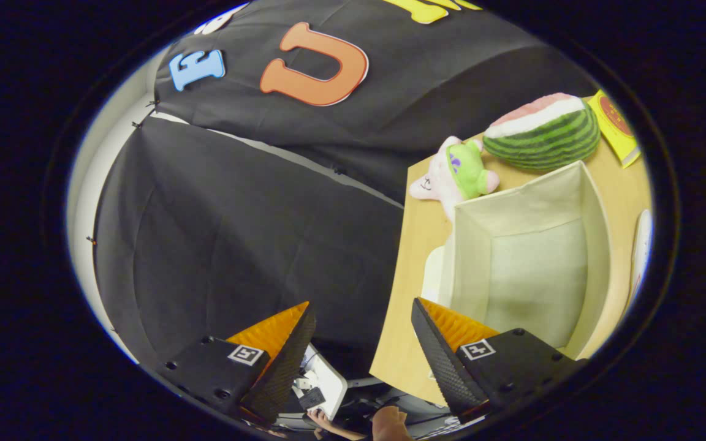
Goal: Open the storage box then place both shoes into the box .Put the left shoe in first, then the right shoe, with the right side of both shoes facing outward in a uniform manner.
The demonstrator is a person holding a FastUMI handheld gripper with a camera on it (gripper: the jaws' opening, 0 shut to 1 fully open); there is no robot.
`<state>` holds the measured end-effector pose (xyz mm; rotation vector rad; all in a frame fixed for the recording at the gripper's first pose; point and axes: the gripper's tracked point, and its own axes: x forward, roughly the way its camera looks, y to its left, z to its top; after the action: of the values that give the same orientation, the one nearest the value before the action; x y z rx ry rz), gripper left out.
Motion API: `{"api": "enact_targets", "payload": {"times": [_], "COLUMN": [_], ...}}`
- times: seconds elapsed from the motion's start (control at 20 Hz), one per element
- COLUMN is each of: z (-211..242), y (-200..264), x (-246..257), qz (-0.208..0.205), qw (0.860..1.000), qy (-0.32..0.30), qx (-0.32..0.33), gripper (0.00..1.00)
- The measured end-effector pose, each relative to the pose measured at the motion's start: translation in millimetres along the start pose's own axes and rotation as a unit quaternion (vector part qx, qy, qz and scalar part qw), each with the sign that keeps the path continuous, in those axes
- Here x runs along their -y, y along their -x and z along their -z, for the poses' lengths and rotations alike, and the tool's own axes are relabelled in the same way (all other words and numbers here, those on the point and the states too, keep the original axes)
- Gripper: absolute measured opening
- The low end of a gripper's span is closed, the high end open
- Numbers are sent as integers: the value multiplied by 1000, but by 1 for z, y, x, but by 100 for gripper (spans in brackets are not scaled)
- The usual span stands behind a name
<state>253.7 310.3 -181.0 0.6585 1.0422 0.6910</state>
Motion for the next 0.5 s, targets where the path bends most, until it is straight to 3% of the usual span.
{"api": "enact_targets", "payload": {"times": [0.5], "z": [6], "y": [96], "x": [100], "qz": [93], "qw": [994], "qy": [54], "qx": [-2], "gripper": [100]}}
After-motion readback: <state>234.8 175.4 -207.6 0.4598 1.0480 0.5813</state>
